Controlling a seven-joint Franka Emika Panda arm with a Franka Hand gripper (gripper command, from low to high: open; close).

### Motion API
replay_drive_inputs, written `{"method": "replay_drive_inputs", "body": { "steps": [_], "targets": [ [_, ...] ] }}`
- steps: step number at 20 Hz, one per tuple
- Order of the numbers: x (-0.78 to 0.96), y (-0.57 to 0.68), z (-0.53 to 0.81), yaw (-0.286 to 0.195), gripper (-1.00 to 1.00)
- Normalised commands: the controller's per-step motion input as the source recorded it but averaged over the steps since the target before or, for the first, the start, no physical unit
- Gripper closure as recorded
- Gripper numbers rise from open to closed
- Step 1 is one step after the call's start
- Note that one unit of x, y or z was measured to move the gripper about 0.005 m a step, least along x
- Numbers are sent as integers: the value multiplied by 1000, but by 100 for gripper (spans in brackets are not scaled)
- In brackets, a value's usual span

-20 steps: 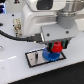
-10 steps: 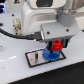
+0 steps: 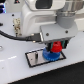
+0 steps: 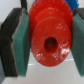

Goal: Insert the blue gear onto the right peg, followed by the red gear

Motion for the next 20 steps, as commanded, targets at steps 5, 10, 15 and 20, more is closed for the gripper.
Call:
{"method": "replay_drive_inputs", "body": {
  "steps": [5, 10, 15, 20],
  "targets": [
    [198, -128, 46, 0, 100],
    [121, -185, 143, 0, 100],
    [159, -221, -11, 0, 100],
    [232, -169, -56, 0, 100]
  ]
}}
